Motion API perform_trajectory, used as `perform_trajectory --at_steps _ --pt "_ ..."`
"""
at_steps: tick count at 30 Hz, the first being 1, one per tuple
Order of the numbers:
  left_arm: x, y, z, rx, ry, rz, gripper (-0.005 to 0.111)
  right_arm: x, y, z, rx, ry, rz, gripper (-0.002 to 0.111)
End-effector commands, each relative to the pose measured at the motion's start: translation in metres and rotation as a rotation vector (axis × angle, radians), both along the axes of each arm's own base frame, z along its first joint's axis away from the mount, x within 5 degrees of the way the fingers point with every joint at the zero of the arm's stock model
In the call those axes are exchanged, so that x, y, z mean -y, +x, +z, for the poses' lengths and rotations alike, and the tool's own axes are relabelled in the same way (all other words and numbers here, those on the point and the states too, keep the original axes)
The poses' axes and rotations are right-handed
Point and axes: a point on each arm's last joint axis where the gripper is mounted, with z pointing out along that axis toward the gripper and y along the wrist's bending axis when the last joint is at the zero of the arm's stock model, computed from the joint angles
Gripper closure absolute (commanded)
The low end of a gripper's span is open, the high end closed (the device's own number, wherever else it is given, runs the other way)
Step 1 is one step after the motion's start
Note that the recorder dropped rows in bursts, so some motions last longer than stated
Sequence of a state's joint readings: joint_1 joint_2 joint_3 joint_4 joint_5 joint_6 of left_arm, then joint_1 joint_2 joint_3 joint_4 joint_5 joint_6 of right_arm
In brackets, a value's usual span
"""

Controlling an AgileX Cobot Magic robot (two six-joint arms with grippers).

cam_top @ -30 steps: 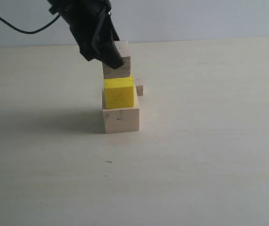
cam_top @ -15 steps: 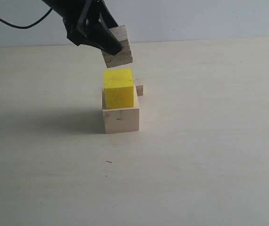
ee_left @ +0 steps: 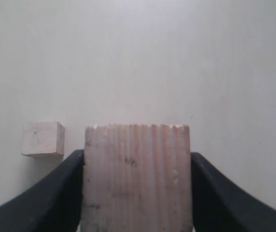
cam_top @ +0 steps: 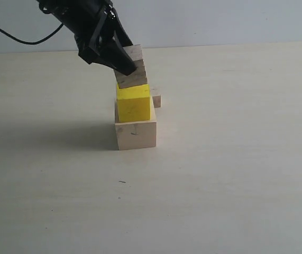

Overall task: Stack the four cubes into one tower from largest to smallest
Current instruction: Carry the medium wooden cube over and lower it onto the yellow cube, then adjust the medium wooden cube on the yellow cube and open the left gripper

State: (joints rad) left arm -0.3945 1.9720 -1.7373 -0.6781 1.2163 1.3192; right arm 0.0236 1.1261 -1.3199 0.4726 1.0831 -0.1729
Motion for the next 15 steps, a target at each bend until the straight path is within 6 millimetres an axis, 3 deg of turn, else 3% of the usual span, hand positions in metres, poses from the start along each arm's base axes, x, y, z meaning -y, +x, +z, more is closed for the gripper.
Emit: perform_trajectory --at_steps 1,15 --pt "-0.0015 -0.0024 -0.0038 -0.017 0.003 -0.001 0.107 -0.0001 -0.0010 0.0003 0.015 0.001 0.002 0.108" --pt "0.0043 -0.0030 -0.0039 0.026 0.000 -0.022 0.107 -0.0011 -0.0005 0.0004 0.012 0.013 0.006 0.108"
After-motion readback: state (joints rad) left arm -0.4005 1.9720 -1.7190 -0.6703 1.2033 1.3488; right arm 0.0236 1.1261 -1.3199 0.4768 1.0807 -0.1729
